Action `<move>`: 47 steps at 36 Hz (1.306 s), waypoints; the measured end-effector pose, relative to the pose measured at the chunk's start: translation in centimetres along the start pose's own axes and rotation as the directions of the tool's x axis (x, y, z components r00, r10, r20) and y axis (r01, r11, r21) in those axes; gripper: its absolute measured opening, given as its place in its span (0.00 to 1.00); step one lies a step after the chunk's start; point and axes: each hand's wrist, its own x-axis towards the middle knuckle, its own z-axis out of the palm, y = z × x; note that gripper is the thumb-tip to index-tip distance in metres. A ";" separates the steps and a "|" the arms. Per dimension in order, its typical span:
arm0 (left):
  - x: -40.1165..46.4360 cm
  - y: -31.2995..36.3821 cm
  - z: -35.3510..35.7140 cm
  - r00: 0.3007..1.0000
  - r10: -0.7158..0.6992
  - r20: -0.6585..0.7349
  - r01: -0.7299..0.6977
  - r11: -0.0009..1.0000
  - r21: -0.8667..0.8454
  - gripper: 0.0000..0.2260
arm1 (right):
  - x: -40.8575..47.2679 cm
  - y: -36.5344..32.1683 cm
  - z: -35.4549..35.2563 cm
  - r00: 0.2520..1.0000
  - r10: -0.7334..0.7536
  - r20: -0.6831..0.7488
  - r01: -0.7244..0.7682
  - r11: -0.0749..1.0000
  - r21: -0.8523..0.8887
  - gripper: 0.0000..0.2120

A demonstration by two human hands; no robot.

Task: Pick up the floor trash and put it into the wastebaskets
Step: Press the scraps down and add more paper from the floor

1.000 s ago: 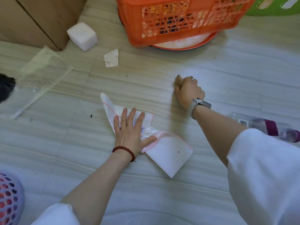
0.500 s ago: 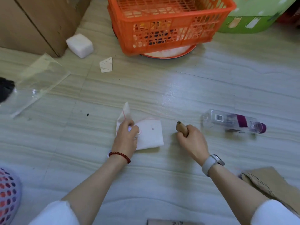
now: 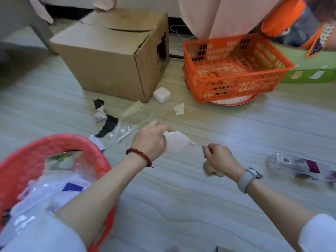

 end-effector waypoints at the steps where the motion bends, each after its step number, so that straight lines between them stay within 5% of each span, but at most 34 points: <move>1: -0.4 -0.2 -1.7 0.999 -0.015 -0.033 0.014 1.000 -0.006 0.23 | -0.2 -2.0 -0.2 0.999 -0.041 -0.006 0.041 0.997 0.060 0.19; 5: -2.4 -2.3 -8.4 0.981 -0.100 -0.169 0.099 0.995 -0.015 0.27 | -1.2 -10.1 -0.3 0.992 -0.128 -0.007 0.124 0.946 0.300 0.17; 9: -5.6 -5.3 -14.1 0.936 -0.225 -0.270 0.239 0.971 0.020 0.18 | -1.9 -17.3 1.5 0.991 -0.136 -0.011 0.115 0.786 0.607 0.19; 14: -10.7 -10.8 -16.5 0.864 -0.421 -0.278 0.470 0.871 0.142 0.07 | -4.8 -24.1 4.7 0.939 -0.308 -0.153 0.335 0.721 0.607 0.17; 18: -15.3 -14.6 -13.6 0.890 -0.443 -0.110 0.455 0.877 0.152 0.18 | -6.8 -26.5 8.5 0.863 -0.503 -0.049 0.469 0.760 0.451 0.17; 21: -17.3 -16.0 -12.3 0.840 -0.536 0.089 0.489 0.818 0.304 0.32 | -8.0 -26.3 11.3 0.748 -0.661 0.064 0.635 0.740 0.221 0.13; 26: -18.5 -17.0 -15.2 0.849 -0.523 0.076 0.401 0.731 0.552 0.45 | -10.2 -25.7 13.4 0.589 -0.780 0.210 0.807 0.581 -0.105 0.25; 35: -20.3 -19.8 -15.6 0.801 -0.582 0.140 0.302 0.596 0.744 0.47 | -9.1 -25.1 16.8 0.461 -0.687 0.562 0.884 0.297 -0.362 0.31; 42: -20.2 -20.7 -14.7 0.838 -0.529 0.134 0.153 0.464 0.873 0.38 | -7.6 -25.7 19.8 0.534 -0.359 0.765 0.842 0.308 -0.443 0.30; 47: -19.4 -20.8 -14.9 0.802 -0.565 0.192 0.108 0.454 0.884 0.34 | -7.1 -26.6 20.0 0.387 -0.281 0.878 0.917 0.012 -0.400 0.23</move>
